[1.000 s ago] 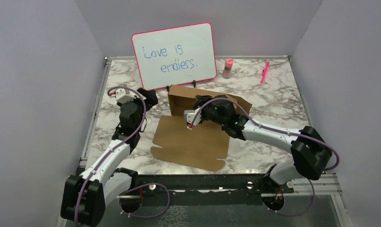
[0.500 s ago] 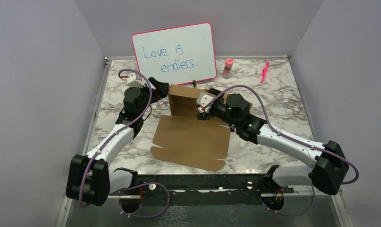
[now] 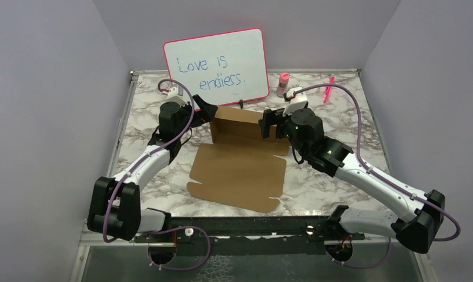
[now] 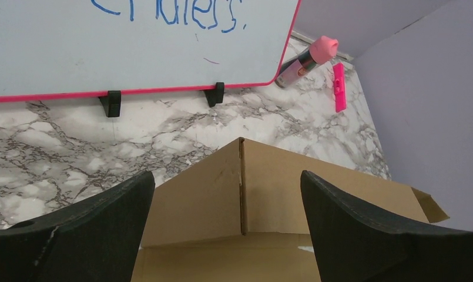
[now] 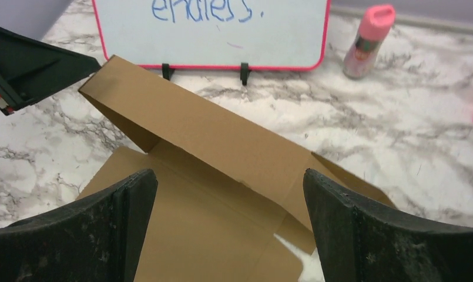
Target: Fold the paper box
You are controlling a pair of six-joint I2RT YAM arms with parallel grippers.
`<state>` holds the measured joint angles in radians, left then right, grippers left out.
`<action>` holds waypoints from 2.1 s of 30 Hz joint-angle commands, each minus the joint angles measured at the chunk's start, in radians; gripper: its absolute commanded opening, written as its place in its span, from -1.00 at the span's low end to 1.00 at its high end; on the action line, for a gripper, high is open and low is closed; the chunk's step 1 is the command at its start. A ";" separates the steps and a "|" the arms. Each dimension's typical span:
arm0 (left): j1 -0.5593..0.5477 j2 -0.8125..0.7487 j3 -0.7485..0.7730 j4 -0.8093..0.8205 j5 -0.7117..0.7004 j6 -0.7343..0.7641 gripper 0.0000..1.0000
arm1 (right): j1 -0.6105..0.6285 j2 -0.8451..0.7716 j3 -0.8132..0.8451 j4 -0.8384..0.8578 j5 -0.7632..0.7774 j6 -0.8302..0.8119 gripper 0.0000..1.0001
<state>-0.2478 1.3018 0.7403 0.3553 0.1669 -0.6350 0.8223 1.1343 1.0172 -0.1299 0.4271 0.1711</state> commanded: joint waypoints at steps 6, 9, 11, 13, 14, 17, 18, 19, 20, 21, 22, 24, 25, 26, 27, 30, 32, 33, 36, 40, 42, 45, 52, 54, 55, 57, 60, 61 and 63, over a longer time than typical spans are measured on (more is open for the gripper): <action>0.007 0.052 0.038 -0.021 0.078 0.024 0.82 | -0.104 -0.022 -0.066 -0.095 -0.031 0.379 0.85; 0.005 0.058 0.040 -0.021 0.082 0.026 0.79 | -0.175 -0.018 -0.096 -0.057 -0.125 0.446 0.73; 0.005 0.063 0.041 -0.021 0.082 0.026 0.78 | -0.214 -0.005 -0.109 -0.032 -0.189 0.485 0.69; 0.005 0.070 0.043 -0.022 0.088 0.026 0.75 | -0.237 0.013 -0.119 -0.012 -0.228 0.508 0.66; 0.005 0.074 0.044 -0.021 0.094 0.025 0.74 | -0.242 0.021 -0.122 -0.007 -0.242 0.518 0.65; 0.005 0.077 0.041 -0.022 0.104 0.020 0.68 | -0.252 0.046 -0.136 0.013 -0.281 0.535 0.62; 0.004 0.075 0.040 -0.022 0.105 0.020 0.67 | -0.255 0.050 -0.144 0.027 -0.298 0.537 0.61; 0.004 0.071 0.037 -0.022 0.102 0.019 0.66 | -0.256 0.055 -0.151 0.040 -0.315 0.540 0.57; 0.002 0.067 0.031 -0.021 0.098 0.017 0.65 | -0.256 0.061 -0.156 0.050 -0.329 0.544 0.54; 0.002 0.062 0.028 -0.021 0.095 0.014 0.65 | -0.256 0.067 -0.160 0.058 -0.340 0.547 0.53; 0.000 0.056 0.024 -0.021 0.091 0.012 0.64 | -0.259 0.075 -0.163 0.067 -0.349 0.548 0.50; -0.004 0.047 0.015 -0.021 0.089 0.007 0.63 | -0.260 0.089 -0.172 0.102 -0.366 0.550 0.46; -0.008 0.039 0.009 -0.021 0.087 0.005 0.62 | -0.262 0.093 -0.179 0.118 -0.379 0.549 0.43; -0.012 0.029 0.001 -0.022 0.083 0.005 0.61 | -0.263 0.100 -0.186 0.146 -0.391 0.548 0.39; -0.013 0.017 -0.008 -0.022 0.075 0.005 0.61 | -0.264 0.105 -0.190 0.167 -0.405 0.548 0.35; -0.013 -0.035 -0.046 -0.027 0.047 -0.001 0.60 | -0.271 0.127 -0.197 0.226 -0.464 0.538 0.30; -0.013 -0.074 -0.077 -0.038 0.035 -0.006 0.59 | -0.278 0.143 -0.193 0.256 -0.501 0.528 0.28; -0.014 -0.093 -0.089 -0.046 0.032 -0.008 0.59 | -0.282 0.152 -0.190 0.271 -0.523 0.522 0.26; -0.015 -0.156 -0.120 -0.103 0.008 -0.007 0.59 | -0.292 0.178 -0.183 0.319 -0.580 0.516 0.20; -0.015 -0.265 -0.173 -0.183 -0.050 -0.003 0.59 | -0.300 0.222 -0.163 0.350 -0.633 0.499 0.14; -0.014 -0.322 -0.198 -0.226 -0.090 -0.003 0.59 | -0.302 0.245 -0.158 0.362 -0.653 0.498 0.13; -0.013 -0.399 -0.219 -0.273 -0.127 0.002 0.60 | -0.306 0.266 -0.172 0.406 -0.678 0.505 0.11; -0.013 -0.452 -0.085 -0.467 -0.190 0.110 0.74 | -0.311 0.308 -0.199 0.495 -0.713 0.519 0.10; -0.013 -0.419 -0.002 -0.517 -0.176 0.170 0.77 | -0.313 0.311 -0.205 0.518 -0.712 0.526 0.10; -0.014 -0.393 0.042 -0.544 -0.169 0.199 0.77 | -0.314 0.311 -0.204 0.524 -0.713 0.529 0.10; -0.013 -0.329 0.133 -0.593 -0.118 0.256 0.77 | -0.314 0.308 -0.204 0.529 -0.713 0.527 0.11; -0.015 -0.227 0.250 -0.650 -0.045 0.326 0.77 | -0.317 0.289 -0.206 0.525 -0.704 0.511 0.13; -0.018 -0.195 0.287 -0.663 -0.018 0.345 0.77 | -0.318 0.281 -0.206 0.520 -0.699 0.504 0.14; -0.037 -0.135 0.350 -0.684 0.016 0.377 0.77 | -0.320 0.261 -0.206 0.508 -0.690 0.493 0.19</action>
<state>-0.2581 1.0554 0.9691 -0.2100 0.0666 -0.3897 0.5102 1.4322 0.8215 0.3511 -0.2565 0.6872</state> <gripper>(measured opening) 0.887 0.573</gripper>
